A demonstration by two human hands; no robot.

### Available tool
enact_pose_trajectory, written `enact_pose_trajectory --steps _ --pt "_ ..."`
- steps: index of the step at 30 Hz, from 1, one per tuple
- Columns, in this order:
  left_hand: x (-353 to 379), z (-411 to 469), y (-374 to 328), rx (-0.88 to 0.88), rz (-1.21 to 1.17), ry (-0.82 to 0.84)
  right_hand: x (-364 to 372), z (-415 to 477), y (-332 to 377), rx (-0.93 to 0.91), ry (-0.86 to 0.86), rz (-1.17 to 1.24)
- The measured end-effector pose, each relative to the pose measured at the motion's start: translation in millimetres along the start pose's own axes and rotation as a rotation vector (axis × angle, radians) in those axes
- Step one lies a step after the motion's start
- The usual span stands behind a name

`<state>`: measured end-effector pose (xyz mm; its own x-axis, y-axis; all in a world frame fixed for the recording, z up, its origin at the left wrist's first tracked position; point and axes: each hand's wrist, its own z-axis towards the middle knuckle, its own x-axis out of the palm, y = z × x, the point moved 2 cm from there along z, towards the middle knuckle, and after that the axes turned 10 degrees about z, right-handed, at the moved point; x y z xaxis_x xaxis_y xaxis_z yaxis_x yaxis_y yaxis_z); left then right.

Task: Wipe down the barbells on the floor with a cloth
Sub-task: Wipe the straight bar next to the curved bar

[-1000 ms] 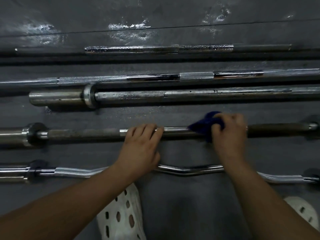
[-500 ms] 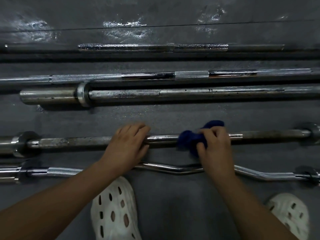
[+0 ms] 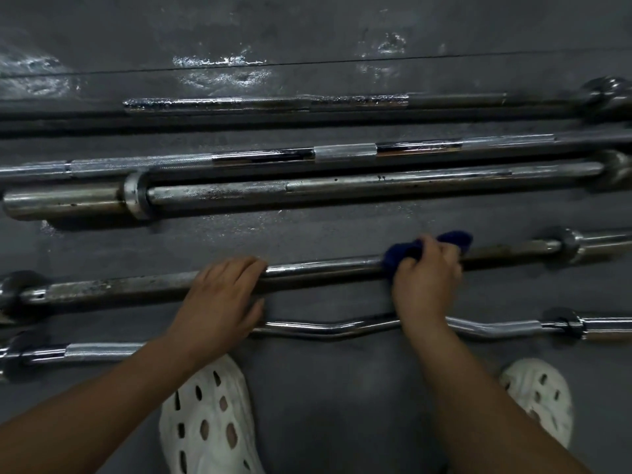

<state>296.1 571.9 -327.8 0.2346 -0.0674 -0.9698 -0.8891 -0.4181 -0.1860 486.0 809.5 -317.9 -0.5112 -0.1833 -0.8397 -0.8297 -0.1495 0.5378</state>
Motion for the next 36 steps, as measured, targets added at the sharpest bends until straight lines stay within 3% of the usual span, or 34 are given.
enact_pose_trajectory --steps 3,4,5,8,10,13,16,23,27,30,36 --pt "-4.1 -0.4 -1.8 -0.008 0.008 0.01 18.0 -26.8 26.9 -0.389 0.365 0.056" --pt "-5.5 -1.3 -2.8 -0.005 0.01 0.016 17.5 -28.5 30.7 -0.437 0.453 0.109" --pt "-8.0 -3.3 -3.1 0.0 0.012 0.024 14.7 -24.6 33.6 -0.364 0.51 0.194" --pt "-15.8 -13.1 -2.4 0.038 0.024 0.052 -1.8 -17.2 40.5 0.208 0.539 0.627" --pt "-23.5 -22.2 -2.6 0.057 0.016 0.062 -15.0 -24.1 47.5 0.479 0.519 0.964" --pt "-43.9 -40.5 -5.1 0.084 0.044 0.032 -36.5 -39.5 56.7 0.682 0.45 1.358" --pt "-73.2 -54.9 -2.3 0.095 0.081 -0.006 -56.1 -59.8 62.3 0.804 0.39 1.524" --pt "-124.0 -77.6 3.4 0.123 0.097 -0.104 -99.0 -110.4 68.4 0.792 0.381 1.735" --pt "-132.8 -89.8 9.0 0.149 0.094 -0.127 -108.6 -124.7 68.9 0.796 0.434 1.691" --pt "-129.4 -92.2 14.3 0.155 0.089 -0.107 -107.6 -122.1 73.8 0.785 0.382 1.636" --pt "-104.5 -67.9 29.8 0.181 0.087 -0.044 -72.9 -96.4 62.1 0.801 0.425 1.526"
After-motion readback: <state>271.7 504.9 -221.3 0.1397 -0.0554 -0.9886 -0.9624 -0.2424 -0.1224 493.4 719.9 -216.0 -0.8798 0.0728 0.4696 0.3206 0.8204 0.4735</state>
